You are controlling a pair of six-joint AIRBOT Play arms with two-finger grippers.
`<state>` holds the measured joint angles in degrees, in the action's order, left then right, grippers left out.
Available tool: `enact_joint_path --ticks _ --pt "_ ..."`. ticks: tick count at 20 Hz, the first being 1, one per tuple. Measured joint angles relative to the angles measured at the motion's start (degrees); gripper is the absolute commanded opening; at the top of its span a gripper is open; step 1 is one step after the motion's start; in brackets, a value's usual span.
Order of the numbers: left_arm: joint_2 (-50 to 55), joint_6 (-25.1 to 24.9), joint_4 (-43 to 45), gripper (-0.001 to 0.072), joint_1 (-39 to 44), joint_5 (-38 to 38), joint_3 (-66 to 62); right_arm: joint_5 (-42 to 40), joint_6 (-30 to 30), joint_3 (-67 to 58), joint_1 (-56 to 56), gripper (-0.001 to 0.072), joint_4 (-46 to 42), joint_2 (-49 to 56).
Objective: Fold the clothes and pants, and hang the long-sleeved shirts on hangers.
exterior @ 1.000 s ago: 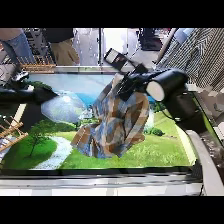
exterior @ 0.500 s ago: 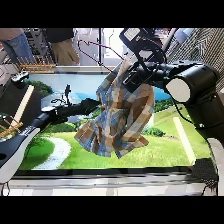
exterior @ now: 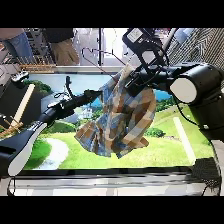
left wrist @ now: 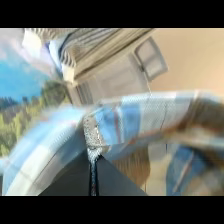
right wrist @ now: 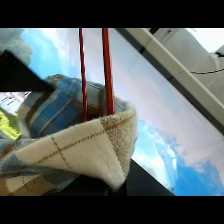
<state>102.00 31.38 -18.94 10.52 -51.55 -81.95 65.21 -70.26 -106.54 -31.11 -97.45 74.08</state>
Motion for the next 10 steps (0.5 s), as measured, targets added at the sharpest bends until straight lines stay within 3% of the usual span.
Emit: enact_joint_path --ticks 5,10 --pt "0.22 3.43 1.07 0.0006 -5.81 2.95 -8.0 4.22 -0.07 0.02 0.0 0.0033 4.11 -2.16" --pt "1.2 14.73 12.61 0.0007 -10.71 2.75 -19.12 9.66 1.88 0.02 0.0 0.0032 2.75 -2.16"
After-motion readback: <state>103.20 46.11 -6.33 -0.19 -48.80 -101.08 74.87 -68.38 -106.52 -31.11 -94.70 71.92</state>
